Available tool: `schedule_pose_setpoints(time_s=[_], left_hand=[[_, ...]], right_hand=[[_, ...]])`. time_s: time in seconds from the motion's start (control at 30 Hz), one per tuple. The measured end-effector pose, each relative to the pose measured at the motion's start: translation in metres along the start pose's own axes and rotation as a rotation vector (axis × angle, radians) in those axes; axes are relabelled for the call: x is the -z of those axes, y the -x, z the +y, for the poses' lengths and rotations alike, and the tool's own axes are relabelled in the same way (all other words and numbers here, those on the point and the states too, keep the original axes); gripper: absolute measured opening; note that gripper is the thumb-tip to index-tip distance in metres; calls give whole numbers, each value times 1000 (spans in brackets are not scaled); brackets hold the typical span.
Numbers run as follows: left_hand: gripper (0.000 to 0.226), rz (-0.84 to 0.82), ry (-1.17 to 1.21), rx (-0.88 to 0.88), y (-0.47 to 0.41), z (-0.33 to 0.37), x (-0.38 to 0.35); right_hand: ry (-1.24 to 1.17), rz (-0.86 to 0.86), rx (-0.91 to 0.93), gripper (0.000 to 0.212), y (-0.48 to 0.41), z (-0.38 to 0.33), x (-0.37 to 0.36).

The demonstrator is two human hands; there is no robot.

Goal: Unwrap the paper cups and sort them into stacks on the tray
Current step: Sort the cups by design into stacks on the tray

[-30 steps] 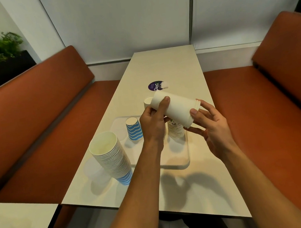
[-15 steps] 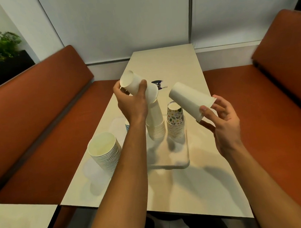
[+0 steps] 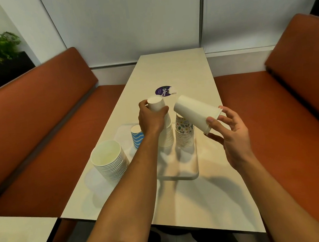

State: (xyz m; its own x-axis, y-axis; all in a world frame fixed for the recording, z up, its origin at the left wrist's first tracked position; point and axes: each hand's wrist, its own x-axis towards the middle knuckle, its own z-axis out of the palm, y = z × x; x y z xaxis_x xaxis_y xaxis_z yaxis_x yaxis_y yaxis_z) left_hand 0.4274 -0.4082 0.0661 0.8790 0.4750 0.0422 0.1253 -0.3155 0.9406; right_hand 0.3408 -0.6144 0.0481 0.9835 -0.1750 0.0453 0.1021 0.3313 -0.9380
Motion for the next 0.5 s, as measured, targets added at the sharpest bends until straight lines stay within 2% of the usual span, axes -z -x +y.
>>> schedule_pose_setpoints(time_s=[0.13,0.2,0.33,0.43,0.5], left_hand=[[83,-17,43,7,4,-2,3],[82,37,72,-29,9,1,5],[64,137,218,-101,22,12,12],[60,-39,360,-44,34,17,14],[53,-228,518,29,39,15,15]], right_hand=[[8,-8,-5,64,1,-3,-1],[10,-19,-12,71,2,-5,-2],[5,-33,-32,90,3,-7,-7],[-11,-51,-41,110,5,-9,-13],[-21,-72,-51,105,5,-9,-17]])
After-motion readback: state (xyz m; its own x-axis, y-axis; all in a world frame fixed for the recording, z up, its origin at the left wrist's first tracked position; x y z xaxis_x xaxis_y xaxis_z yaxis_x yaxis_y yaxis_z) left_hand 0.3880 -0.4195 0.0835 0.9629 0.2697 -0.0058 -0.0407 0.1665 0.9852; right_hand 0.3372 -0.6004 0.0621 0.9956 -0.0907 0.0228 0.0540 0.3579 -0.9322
